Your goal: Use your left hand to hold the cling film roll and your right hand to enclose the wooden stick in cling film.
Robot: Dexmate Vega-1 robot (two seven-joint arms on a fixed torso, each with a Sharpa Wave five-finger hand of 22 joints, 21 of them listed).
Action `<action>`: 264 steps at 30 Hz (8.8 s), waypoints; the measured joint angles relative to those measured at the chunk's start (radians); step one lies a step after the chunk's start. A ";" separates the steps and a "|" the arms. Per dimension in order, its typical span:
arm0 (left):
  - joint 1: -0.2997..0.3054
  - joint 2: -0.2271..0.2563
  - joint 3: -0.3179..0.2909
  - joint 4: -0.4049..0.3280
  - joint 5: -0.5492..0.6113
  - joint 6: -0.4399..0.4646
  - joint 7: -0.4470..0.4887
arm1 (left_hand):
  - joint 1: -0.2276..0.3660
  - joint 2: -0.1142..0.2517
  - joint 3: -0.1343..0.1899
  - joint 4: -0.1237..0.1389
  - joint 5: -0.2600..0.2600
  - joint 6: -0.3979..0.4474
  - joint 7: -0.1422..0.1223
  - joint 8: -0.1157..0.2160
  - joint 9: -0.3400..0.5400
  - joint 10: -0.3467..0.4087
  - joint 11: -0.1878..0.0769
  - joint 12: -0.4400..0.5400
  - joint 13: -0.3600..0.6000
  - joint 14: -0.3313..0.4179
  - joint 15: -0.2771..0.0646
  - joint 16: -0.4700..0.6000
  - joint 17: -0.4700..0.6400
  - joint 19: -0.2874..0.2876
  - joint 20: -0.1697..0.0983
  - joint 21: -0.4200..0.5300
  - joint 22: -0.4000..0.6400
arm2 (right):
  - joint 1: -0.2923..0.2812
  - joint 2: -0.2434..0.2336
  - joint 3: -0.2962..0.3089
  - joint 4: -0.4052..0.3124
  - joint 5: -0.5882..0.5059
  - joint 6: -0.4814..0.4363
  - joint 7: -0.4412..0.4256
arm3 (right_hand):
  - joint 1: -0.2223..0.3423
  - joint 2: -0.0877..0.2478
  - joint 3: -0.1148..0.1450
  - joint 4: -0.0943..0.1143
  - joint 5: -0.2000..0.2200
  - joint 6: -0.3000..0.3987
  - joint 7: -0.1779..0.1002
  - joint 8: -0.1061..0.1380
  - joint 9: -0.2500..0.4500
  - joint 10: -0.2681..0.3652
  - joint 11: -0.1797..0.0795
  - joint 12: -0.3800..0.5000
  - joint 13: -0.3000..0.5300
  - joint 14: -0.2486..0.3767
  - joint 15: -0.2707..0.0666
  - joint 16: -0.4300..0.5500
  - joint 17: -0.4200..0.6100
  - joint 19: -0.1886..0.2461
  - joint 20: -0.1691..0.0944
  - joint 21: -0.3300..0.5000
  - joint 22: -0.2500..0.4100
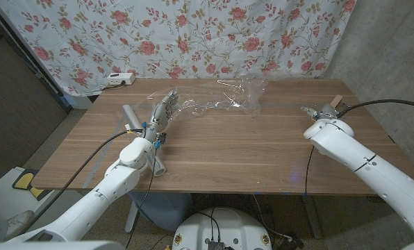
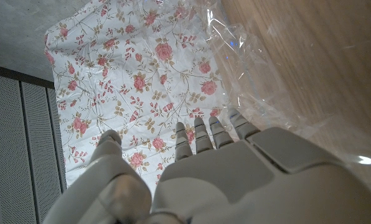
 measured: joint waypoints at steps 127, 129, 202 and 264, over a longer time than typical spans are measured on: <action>0.025 -0.002 -0.003 -0.001 -0.007 -0.019 -0.002 | -0.005 0.005 -0.004 -0.004 0.000 0.000 0.000 0.000 0.000 0.007 0.000 0.000 0.000 -0.004 0.004 0.000 0.000 0.007 -0.004 -0.029 0.000 | 0.401 -0.087 -0.460 0.220 0.617 -0.208 -0.451 | -0.167 0.035 -0.056 0.103 -0.008 0.222 0.011 0.026 0.000 0.268 -0.078 0.049 0.069 -0.299 0.094 -0.078 0.000 -0.601 0.247 -0.221 -0.001; 0.025 -0.003 -0.003 -0.001 -0.007 -0.019 -0.002 | -0.005 0.005 -0.004 -0.004 0.000 0.000 0.000 0.000 0.000 0.007 0.000 0.000 0.000 -0.004 0.004 0.000 0.000 0.007 -0.004 -0.029 0.000 | 0.407 -0.087 -0.467 0.224 0.623 -0.208 -0.451 | -0.186 0.046 -0.056 0.114 -0.012 0.224 0.012 0.026 0.000 0.268 -0.078 0.049 0.070 -0.298 0.095 -0.078 0.003 -0.591 0.249 -0.221 -0.001; 0.017 -0.014 0.004 0.020 -0.011 -0.019 -0.008 | -0.005 0.005 -0.004 -0.004 0.000 0.000 0.000 0.000 0.000 0.007 0.000 0.000 0.005 -0.004 0.004 0.000 0.000 0.007 -0.004 -0.035 0.000 | 0.531 -0.089 -0.587 0.328 0.794 -0.208 -0.455 | -0.273 0.049 -0.077 0.152 -0.015 0.160 0.016 -0.002 -0.002 0.305 -0.080 0.023 0.057 -0.280 0.027 -0.087 -0.023 -0.512 0.247 -0.214 -0.004; 0.021 -0.025 0.010 0.033 -0.013 -0.030 -0.010 | -0.005 0.005 -0.004 -0.004 0.000 0.000 0.000 0.000 0.000 0.007 0.000 0.000 0.004 -0.004 0.004 0.000 0.000 0.007 -0.003 -0.038 0.000 | 0.627 -0.092 -0.731 0.382 0.877 -0.208 -0.453 | 0.412 0.081 0.210 -0.028 0.040 0.230 -0.002 -0.009 0.000 0.345 -0.158 0.069 0.122 -0.261 -0.007 -0.059 -0.009 -0.557 0.238 -0.218 -0.009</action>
